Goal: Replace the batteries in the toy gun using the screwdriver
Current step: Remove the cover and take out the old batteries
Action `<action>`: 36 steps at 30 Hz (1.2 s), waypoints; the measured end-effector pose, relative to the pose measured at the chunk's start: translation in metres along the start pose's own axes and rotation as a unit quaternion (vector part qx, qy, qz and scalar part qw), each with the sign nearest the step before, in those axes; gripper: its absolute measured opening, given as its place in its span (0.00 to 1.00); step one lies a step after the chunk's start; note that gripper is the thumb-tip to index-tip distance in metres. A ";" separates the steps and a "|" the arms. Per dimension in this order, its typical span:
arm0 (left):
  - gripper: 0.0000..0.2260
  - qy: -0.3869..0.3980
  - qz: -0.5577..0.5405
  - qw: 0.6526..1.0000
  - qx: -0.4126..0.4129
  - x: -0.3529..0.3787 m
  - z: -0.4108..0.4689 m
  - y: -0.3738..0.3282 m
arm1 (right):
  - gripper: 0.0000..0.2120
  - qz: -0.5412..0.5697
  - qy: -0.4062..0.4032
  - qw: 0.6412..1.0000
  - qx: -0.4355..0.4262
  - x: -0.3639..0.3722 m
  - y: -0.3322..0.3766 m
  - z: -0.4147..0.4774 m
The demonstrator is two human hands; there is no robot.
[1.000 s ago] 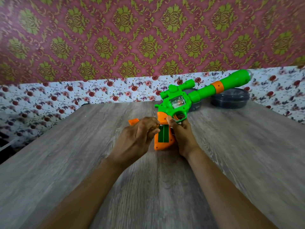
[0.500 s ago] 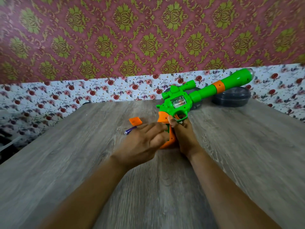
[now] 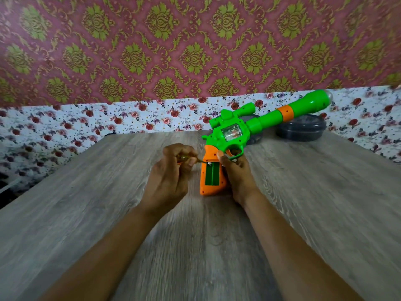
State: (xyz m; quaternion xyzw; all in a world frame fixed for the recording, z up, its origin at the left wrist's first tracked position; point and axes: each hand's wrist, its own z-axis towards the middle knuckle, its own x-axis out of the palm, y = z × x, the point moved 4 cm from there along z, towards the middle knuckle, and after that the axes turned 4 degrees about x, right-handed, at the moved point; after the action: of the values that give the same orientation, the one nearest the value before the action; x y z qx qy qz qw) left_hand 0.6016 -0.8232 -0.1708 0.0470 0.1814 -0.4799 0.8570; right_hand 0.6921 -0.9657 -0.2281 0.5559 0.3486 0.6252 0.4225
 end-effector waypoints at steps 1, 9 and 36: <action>0.06 0.008 0.003 1.000 0.008 0.000 -0.001 0.001 | 0.22 -0.005 0.003 1.000 0.000 0.001 0.000 0.000; 0.07 0.039 0.020 0.997 0.056 0.003 -0.003 -0.002 | 0.17 -0.018 0.008 1.000 -0.008 0.002 0.001 -0.001; 0.13 -0.057 -0.051 0.989 -0.126 -0.019 0.005 0.016 | 0.21 -0.022 0.027 0.999 -0.024 0.005 0.006 -0.001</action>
State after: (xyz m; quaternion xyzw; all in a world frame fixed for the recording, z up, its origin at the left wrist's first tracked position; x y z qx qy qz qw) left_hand 0.6072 -0.8006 -0.1609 -0.0981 0.1937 -0.4978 0.8397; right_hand 0.6903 -0.9636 -0.2206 0.5210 0.3565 0.6387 0.4399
